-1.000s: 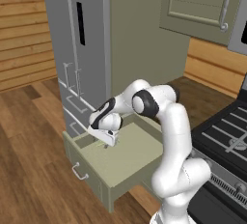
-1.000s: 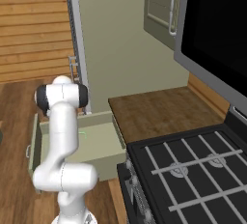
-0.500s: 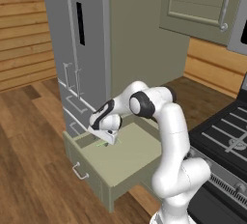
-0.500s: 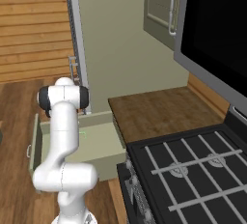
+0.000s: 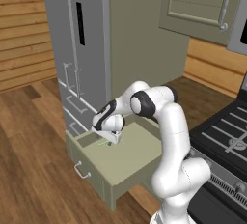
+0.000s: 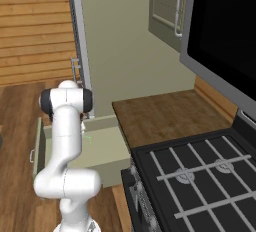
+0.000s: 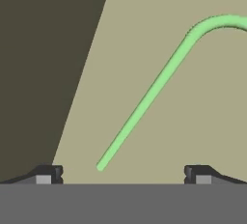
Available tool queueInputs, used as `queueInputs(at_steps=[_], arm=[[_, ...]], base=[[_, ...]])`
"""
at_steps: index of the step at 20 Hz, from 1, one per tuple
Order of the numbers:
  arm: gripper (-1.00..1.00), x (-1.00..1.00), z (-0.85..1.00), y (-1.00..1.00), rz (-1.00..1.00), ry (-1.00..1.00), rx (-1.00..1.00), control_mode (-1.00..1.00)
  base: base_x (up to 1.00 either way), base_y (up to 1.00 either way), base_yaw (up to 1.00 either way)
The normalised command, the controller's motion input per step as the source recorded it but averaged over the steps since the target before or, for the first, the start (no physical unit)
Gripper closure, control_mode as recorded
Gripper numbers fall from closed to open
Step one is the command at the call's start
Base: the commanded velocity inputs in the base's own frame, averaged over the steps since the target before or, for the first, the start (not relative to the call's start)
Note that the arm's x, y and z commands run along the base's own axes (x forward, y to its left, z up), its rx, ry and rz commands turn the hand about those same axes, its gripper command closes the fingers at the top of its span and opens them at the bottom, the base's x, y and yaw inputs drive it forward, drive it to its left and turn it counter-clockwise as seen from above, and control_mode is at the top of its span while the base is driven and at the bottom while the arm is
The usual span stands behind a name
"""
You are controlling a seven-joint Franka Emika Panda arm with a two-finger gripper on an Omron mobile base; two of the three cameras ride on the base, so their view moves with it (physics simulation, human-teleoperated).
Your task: Take a straw from the drawer in front and place it inside the glass cup on the dining counter.
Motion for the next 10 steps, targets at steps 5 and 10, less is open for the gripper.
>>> queueInputs(at_steps=[5, 10], arm=[[-1.0, 0.0, 0.0, -0.43, 0.0, 0.0, 0.0, -1.0], [-1.0, 0.06, 0.0, -0.29, 0.0, 0.0, 0.0, -1.0]], base=[[0.0, 0.0, 0.0], [0.0, 0.0, 0.0]])
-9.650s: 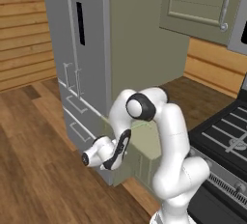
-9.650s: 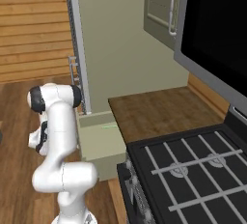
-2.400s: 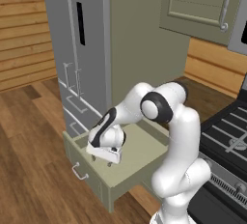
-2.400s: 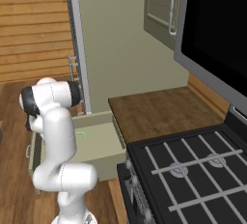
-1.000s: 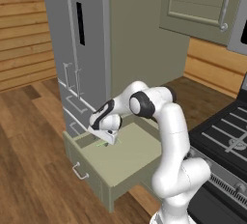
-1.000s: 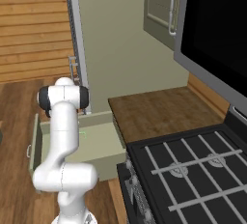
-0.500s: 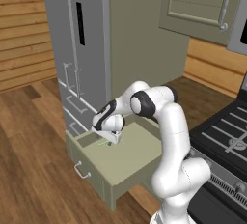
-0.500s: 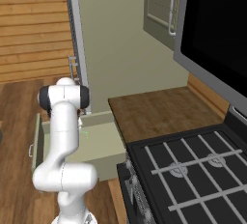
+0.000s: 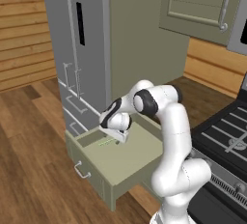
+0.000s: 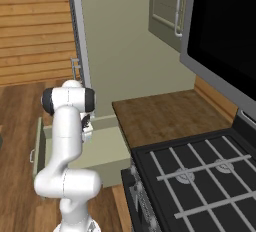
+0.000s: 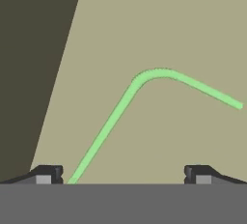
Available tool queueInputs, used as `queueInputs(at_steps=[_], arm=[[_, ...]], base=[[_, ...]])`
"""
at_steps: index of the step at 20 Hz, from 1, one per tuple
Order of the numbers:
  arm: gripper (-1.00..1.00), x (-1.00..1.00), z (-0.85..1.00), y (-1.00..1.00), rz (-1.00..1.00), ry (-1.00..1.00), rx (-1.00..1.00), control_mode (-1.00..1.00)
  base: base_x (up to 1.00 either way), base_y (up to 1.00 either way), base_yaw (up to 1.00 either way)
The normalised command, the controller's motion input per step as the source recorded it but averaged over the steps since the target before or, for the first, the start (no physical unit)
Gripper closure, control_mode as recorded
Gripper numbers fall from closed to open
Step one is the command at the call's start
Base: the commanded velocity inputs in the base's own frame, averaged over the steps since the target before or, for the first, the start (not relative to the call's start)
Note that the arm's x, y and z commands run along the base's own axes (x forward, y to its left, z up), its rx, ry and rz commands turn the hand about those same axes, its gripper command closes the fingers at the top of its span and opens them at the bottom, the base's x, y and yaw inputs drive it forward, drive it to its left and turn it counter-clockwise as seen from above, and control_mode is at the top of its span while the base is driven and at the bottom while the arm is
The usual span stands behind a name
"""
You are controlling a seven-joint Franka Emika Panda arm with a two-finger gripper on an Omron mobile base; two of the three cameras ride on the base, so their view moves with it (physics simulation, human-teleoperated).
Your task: Take a straw from the drawer in front and place it inside the glass cup on the dining counter.
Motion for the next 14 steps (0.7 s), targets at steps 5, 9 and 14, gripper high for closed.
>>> queueInputs(at_steps=[5, 9, 14], arm=[[-1.0, 0.33, -0.02, 0.0, -0.01, 0.01, 0.0, -1.0], [-1.0, 0.19, -0.12, 0.0, 0.0, 0.0, 0.0, -1.0], [-1.0, 0.04, -0.21, 0.0, 0.0, 0.0, 0.0, -1.0]], base=[[0.0, 0.0, 0.0], [0.0, 0.0, 0.0], [0.0, 0.0, 0.0]])
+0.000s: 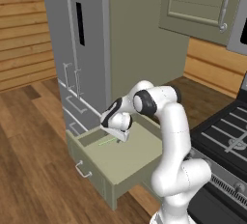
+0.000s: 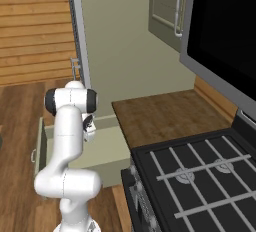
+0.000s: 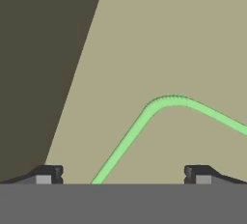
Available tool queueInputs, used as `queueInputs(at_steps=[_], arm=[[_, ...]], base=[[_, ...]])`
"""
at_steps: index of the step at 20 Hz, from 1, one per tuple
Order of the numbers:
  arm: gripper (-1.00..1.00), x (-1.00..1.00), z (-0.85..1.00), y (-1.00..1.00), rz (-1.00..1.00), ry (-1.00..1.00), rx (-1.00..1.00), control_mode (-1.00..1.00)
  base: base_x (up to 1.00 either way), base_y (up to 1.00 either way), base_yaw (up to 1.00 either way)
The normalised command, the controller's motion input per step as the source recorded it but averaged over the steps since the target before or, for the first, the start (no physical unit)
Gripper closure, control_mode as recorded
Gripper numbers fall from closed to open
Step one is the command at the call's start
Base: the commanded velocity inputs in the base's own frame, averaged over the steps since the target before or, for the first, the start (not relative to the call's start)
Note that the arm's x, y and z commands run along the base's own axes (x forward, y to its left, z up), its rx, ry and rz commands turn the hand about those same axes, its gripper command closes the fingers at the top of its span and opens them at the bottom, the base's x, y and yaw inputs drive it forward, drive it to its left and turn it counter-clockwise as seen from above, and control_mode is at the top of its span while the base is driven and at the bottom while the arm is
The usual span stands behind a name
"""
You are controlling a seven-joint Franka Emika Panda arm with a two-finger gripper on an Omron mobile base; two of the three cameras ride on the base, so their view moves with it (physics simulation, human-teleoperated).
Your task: Take a straw from the drawer in front and place it inside the glass cup on the dining counter.
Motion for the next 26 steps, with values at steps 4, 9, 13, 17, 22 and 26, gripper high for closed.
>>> queueInputs(at_steps=[4, 9, 13, 17, 22, 26], arm=[[-1.0, -0.01, -0.23, 0.0, 0.0, 0.0, 0.0, -1.0], [-1.0, -0.05, -0.25, -0.01, -0.05, 0.06, 0.0, -1.0], [-1.0, -0.16, -0.25, -0.05, -0.08, 0.07, 0.0, -1.0], [-1.0, -0.24, -0.19, -0.07, -0.08, 0.04, 0.0, -1.0], [-1.0, -0.35, -0.12, -0.19, -0.05, 0.02, 0.0, -1.0], [-1.0, -0.31, -0.04, -0.23, 0.0, 0.0, 0.0, -1.0]], base=[[0.0, 0.0, 0.0], [0.0, 0.0, 0.0], [0.0, 0.0, 0.0], [0.0, 0.0, 0.0], [0.0, 0.0, 0.0], [0.0, 0.0, 0.0]])
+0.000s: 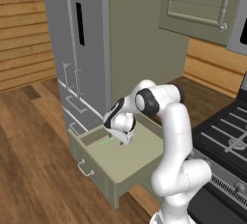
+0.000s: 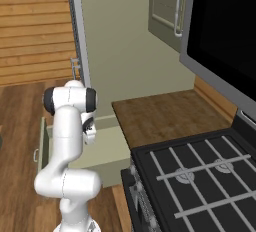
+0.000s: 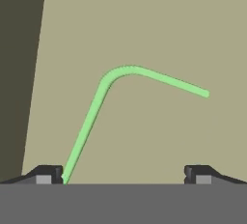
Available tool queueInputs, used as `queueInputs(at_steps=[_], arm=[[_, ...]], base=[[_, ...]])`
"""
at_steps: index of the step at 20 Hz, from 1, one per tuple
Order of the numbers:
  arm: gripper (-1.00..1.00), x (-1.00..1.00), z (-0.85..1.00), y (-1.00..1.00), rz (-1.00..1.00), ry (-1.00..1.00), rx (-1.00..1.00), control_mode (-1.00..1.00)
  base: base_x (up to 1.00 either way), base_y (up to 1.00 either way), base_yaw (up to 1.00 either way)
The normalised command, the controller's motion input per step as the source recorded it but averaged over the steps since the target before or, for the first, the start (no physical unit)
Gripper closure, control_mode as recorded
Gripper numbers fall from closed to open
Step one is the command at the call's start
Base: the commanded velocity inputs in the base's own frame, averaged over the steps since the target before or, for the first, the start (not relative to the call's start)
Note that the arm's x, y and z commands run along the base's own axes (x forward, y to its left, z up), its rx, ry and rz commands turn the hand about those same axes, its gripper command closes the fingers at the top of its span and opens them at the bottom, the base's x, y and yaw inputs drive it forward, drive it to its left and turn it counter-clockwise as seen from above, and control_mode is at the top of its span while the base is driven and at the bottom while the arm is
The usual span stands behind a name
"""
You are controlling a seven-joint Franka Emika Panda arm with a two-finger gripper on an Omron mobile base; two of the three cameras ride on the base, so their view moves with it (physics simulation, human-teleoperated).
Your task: Take a straw from the drawer in front and place it inside the glass cup on the dining counter.
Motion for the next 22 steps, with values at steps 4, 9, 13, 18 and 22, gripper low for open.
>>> queueInputs(at_steps=[4, 9, 13, 18, 22], arm=[[-1.0, -0.04, -0.08, -0.08, -0.02, 0.0, 0.0, -1.0], [-1.0, 0.2, -0.11, 0.0, -0.06, 0.0, 0.0, -1.0], [-1.0, 0.32, -0.2, 0.0, -0.07, 0.0, 0.0, -1.0], [-1.0, 0.34, -0.18, 0.0, -0.07, 0.0, 0.0, -1.0], [-1.0, 0.3, -0.26, 0.01, -0.05, 0.0, 0.0, -1.0]], base=[[0.0, 0.0, 0.0], [0.0, 0.0, 0.0], [0.0, 0.0, 0.0], [0.0, 0.0, 0.0], [0.0, 0.0, 0.0]])
